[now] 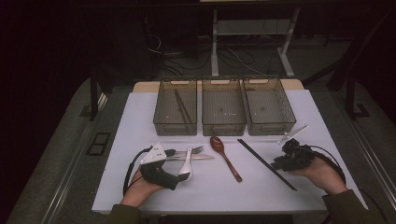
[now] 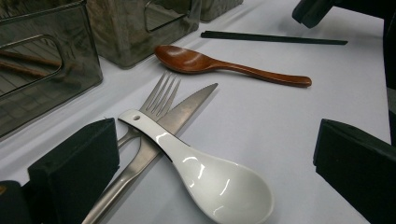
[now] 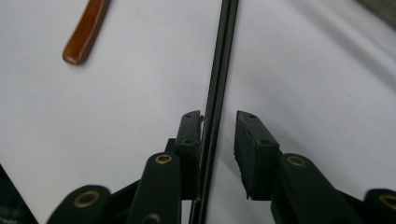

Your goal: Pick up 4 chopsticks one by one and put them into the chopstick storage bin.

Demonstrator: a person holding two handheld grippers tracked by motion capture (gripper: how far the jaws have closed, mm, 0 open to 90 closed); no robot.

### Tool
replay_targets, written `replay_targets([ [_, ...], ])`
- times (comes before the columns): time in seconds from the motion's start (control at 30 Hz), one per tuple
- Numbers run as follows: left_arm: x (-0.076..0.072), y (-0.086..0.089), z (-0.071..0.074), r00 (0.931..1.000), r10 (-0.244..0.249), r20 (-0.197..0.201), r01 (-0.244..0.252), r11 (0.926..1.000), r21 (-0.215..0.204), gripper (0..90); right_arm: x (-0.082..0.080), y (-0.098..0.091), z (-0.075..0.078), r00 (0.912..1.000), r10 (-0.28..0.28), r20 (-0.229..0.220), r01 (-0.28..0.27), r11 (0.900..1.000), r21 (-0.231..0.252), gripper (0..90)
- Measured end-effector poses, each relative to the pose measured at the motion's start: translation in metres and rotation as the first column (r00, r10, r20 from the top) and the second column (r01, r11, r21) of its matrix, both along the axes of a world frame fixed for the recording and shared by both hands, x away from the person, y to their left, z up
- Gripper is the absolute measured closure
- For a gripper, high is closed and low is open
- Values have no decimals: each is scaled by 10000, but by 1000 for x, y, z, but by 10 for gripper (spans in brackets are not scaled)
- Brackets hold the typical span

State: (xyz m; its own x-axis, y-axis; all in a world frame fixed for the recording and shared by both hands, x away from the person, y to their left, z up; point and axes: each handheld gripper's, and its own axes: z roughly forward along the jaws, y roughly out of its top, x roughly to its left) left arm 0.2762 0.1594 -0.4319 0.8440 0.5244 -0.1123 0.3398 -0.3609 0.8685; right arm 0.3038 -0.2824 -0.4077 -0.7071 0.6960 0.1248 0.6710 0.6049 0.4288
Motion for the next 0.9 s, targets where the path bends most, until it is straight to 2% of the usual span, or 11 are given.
replay_targets([
  [0.13, 0, 0, 0, 10000, -6, -4, 6, 10000, 3, 0, 0, 1, -2, 9991, 132, -395, -151, 9987, -490, 741],
  [0.27, 0, 0, 0, 10000, -6, 3, 6, 10000, 11, 0, 0, 2, -6, 9960, 292, -844, -354, 9967, -730, 760],
  [0.4, 0, 0, 0, 10000, 2, 5, -2, 10000, 28, 0, 0, 3, -8, 9939, 328, -1053, -434, 9940, -1001, 785],
  [0.5, 0, 0, 0, 10000, 4, 8, -4, 10000, 31, 0, 1, 4, -8, 9935, 338, -1084, -466, 9920, -1177, 797],
  [0.9, 0, 0, 0, 10000, 5, 22, -5, 10000, 28, 0, 1, 7, -10, 9908, 370, -1305, -548, 9893, -1355, 814],
])
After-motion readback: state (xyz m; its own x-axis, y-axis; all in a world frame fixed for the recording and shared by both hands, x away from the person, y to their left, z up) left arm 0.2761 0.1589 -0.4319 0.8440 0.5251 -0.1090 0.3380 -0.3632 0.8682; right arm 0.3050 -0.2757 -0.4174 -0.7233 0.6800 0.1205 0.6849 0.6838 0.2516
